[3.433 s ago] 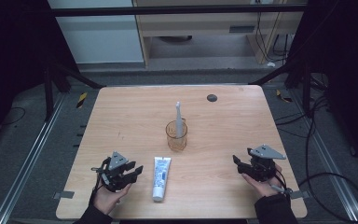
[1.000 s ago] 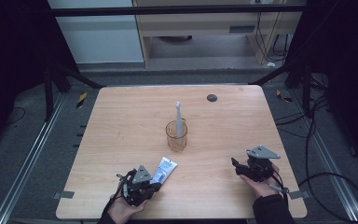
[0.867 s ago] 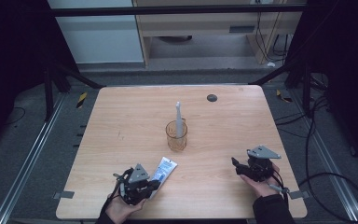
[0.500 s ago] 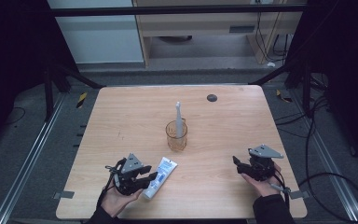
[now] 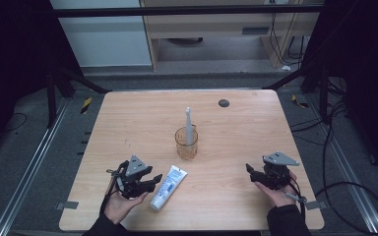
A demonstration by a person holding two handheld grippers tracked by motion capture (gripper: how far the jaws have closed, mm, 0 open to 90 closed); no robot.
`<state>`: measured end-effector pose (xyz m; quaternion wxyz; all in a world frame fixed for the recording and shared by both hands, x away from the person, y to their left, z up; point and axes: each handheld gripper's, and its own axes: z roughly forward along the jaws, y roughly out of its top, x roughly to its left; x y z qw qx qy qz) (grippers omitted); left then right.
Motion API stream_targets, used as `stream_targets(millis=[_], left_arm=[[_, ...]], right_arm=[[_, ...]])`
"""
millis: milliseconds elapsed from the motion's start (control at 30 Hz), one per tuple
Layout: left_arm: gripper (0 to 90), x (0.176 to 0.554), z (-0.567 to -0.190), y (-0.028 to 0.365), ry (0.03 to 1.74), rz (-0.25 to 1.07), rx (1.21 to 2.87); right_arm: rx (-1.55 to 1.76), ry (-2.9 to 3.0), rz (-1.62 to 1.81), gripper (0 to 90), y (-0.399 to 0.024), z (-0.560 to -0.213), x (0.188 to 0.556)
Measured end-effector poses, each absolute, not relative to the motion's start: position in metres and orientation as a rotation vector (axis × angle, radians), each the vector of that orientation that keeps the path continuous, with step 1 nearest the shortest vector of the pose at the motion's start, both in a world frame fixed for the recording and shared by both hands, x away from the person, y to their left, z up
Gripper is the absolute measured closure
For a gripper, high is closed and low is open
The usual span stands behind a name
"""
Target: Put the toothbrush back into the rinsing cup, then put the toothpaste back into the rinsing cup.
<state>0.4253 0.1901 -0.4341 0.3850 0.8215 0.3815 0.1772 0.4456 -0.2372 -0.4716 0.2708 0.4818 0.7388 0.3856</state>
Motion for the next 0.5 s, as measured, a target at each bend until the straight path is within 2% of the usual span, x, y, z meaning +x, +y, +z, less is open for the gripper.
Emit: stream_targets(millis=[300,500], left_arm=[[36.0,0.437,-0.436,0.183,0.992,0.382,2.18],[31.9,0.444,-0.437,0.18,1.006,0.36,2.195]], right_arm=[[1.305,1.989,1.038,29.8,-0.237,-0.472,0.447],[1.309,1.989,1.037,29.7,-0.238,-0.472,0.448]])
